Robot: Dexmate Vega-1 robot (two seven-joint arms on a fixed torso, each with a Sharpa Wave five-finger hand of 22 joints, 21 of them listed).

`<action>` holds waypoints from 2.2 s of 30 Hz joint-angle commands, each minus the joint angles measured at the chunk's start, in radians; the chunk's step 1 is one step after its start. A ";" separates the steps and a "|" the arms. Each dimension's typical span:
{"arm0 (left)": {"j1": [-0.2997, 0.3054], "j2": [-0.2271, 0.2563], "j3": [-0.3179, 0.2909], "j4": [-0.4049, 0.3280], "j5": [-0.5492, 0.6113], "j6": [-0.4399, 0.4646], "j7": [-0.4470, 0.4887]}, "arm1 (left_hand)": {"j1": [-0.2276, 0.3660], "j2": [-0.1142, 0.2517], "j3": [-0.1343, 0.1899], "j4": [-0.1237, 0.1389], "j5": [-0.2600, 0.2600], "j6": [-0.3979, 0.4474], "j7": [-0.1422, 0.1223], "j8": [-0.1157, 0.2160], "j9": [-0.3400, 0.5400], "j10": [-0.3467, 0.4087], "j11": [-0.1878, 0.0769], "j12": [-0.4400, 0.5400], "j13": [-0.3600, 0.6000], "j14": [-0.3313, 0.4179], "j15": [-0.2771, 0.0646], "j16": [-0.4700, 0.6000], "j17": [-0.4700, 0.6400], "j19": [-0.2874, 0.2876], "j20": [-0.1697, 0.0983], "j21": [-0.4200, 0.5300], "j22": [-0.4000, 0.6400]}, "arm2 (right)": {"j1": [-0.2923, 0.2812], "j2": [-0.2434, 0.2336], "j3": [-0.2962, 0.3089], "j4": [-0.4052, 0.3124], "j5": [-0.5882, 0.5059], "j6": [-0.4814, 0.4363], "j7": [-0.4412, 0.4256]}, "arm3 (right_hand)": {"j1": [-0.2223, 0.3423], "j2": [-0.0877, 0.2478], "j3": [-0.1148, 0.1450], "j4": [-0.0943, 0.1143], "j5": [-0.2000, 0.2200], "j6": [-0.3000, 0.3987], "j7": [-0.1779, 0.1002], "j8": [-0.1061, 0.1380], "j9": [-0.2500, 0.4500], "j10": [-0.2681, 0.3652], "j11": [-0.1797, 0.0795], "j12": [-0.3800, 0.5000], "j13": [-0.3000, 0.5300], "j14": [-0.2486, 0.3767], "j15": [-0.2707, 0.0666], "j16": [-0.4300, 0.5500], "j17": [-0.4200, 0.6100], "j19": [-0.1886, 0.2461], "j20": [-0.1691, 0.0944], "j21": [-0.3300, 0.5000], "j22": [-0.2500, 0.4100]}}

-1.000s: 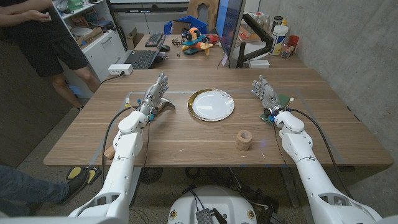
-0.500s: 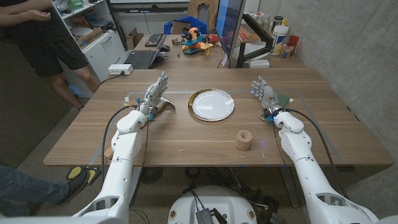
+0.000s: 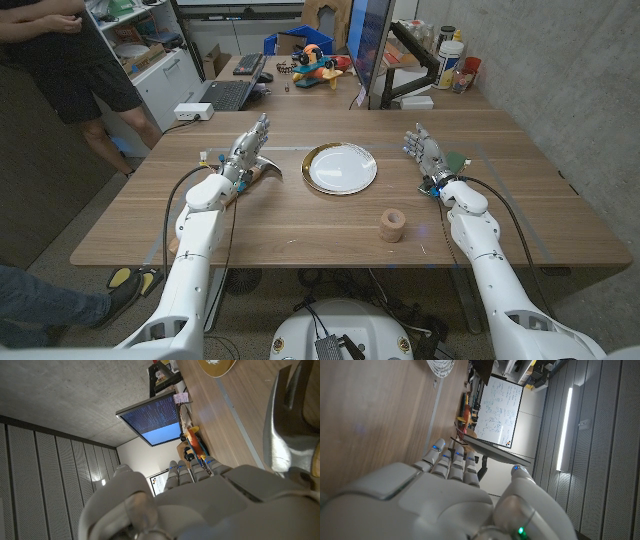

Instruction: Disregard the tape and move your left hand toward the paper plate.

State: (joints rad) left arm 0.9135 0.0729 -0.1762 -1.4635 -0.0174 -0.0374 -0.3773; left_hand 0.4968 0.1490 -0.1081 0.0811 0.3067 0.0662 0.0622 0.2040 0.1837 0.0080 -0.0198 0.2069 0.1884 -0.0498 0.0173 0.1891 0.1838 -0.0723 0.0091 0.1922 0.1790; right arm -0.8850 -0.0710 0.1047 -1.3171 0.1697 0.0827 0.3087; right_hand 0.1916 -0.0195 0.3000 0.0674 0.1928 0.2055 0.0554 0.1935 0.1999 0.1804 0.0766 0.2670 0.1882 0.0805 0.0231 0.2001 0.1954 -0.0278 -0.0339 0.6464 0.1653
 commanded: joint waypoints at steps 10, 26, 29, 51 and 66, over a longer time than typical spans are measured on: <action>-0.018 0.019 0.040 -0.011 0.044 0.005 0.003 | 0.017 0.003 0.000 -0.001 -0.005 0.000 -0.005 -0.003 0.004 -0.008 -0.001 -0.002 0.006 -0.015 -0.002 -0.003 0.004 -0.033 -0.005 -0.006 0.003 | 0.010 0.009 0.017 0.026 0.000 0.023 0.009 | 0.002 0.014 0.000 -0.004 0.007 0.007 -0.001 0.006 -0.001 0.013 -0.001 -0.003 0.002 0.009 0.003 0.005 -0.001 0.007 -0.009 -0.009 0.005; -0.026 0.025 0.058 -0.016 0.060 0.000 0.008 | 0.022 0.002 0.002 -0.002 -0.008 0.000 -0.005 -0.004 0.004 -0.009 -0.001 -0.002 0.006 -0.018 -0.003 -0.003 0.003 -0.038 -0.010 -0.003 0.003 | 0.027 0.012 0.021 0.057 0.005 0.036 0.018 | 0.002 0.014 -0.002 -0.005 0.006 0.010 0.000 0.006 -0.002 0.015 -0.001 -0.005 0.002 0.011 0.002 0.005 -0.002 0.008 -0.009 -0.017 0.005; -0.027 0.026 0.061 -0.017 0.064 0.003 0.008 | 0.023 0.002 0.003 -0.002 -0.009 0.000 -0.004 -0.004 0.004 -0.009 -0.002 -0.002 0.006 -0.019 -0.003 -0.003 0.003 -0.038 -0.011 -0.003 0.003 | 0.030 0.013 0.022 0.064 0.007 0.044 0.020 | 0.001 0.014 -0.002 -0.005 0.006 0.010 -0.001 0.007 -0.003 0.015 0.000 -0.005 0.002 0.012 0.002 0.005 -0.002 0.008 -0.008 -0.019 0.006; -0.045 0.027 0.088 -0.024 0.083 0.012 0.005 | 0.030 0.003 0.006 -0.004 -0.013 0.000 -0.007 -0.004 0.004 -0.009 -0.001 -0.002 0.006 -0.018 -0.003 -0.001 0.003 -0.040 -0.009 0.000 0.003 | 0.049 0.020 0.029 0.097 0.010 0.075 0.015 | 0.001 0.017 -0.005 -0.007 0.006 0.020 -0.004 0.010 -0.005 0.028 -0.005 -0.004 0.002 0.023 0.001 0.007 -0.003 0.017 -0.008 -0.031 0.006; -0.047 0.032 0.105 -0.046 0.100 0.018 0.007 | 0.035 0.004 0.009 -0.005 -0.016 0.000 -0.007 -0.004 0.004 -0.008 -0.003 -0.002 0.006 -0.018 -0.004 -0.001 0.003 -0.045 -0.007 0.001 0.003 | 0.039 0.018 0.032 0.080 0.005 0.085 0.008 | -0.001 0.018 -0.007 -0.008 0.006 0.023 -0.005 0.010 -0.005 0.030 -0.006 -0.006 0.002 0.025 -0.001 0.007 -0.003 0.020 -0.008 -0.039 0.006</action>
State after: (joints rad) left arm 0.8687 0.1033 -0.0818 -1.4983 0.0728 -0.0242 -0.3709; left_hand 0.5192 0.1528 -0.1035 0.0772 0.2920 0.0643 0.0604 0.2040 0.1835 0.0044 -0.0161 0.2069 0.1883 -0.0600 0.0177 0.1891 0.1837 -0.1082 -0.0016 0.1885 0.1789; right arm -0.8404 -0.0511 0.1348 -1.2263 0.1800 0.1600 0.3230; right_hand 0.1914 -0.0087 0.2957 0.0634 0.1928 0.2200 0.0516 0.1935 0.1953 0.2040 0.0717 0.2613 0.1880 0.0986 0.0267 0.2042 0.1909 -0.0132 -0.0303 0.6135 0.1702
